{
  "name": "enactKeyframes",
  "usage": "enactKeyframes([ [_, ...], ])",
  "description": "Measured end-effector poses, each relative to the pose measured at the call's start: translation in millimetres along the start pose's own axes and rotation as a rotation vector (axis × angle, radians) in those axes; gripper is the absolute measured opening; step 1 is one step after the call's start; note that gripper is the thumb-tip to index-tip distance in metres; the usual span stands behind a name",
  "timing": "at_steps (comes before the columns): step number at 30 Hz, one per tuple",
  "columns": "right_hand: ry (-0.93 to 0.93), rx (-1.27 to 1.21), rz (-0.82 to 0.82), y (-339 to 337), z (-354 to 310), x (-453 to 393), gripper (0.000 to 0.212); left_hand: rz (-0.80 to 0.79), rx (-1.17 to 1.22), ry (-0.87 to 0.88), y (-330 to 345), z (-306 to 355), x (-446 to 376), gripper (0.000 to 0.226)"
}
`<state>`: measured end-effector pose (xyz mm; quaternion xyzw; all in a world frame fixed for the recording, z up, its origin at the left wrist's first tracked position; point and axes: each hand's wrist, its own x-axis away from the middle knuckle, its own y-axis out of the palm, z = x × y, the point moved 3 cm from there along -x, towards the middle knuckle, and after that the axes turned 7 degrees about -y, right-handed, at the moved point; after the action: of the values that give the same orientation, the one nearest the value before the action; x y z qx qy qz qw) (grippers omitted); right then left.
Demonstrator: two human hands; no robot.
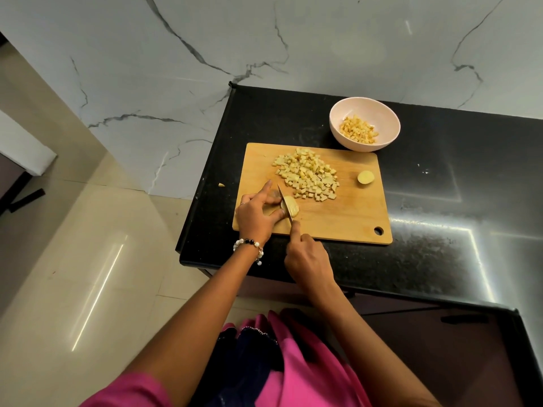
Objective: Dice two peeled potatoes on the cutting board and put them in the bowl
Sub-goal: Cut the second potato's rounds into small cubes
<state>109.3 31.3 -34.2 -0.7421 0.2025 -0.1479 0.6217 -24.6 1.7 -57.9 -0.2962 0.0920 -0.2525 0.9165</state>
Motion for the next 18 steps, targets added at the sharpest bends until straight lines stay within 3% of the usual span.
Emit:
enactKeyframes([
  [3,0.002,-0.008,-0.009,10,8,27,0.06,0.005,-0.016,-0.012,0,1,0,0.073],
  [6,-0.003,-0.158,0.075,4,18,35,0.047,0.007,-0.033,0.013,-2,4,1,0.06],
  [11,0.058,-0.313,0.234,-19,40,24,0.051,0.078,-0.177,-0.096,8,14,17,0.039],
  [15,0.085,-0.358,0.282,-21,52,17,0.049,0.079,-0.448,-0.134,22,34,28,0.072],
  [18,0.084,-0.364,0.289,-19,56,13,0.048,0.078,-0.522,-0.16,25,40,23,0.076],
])
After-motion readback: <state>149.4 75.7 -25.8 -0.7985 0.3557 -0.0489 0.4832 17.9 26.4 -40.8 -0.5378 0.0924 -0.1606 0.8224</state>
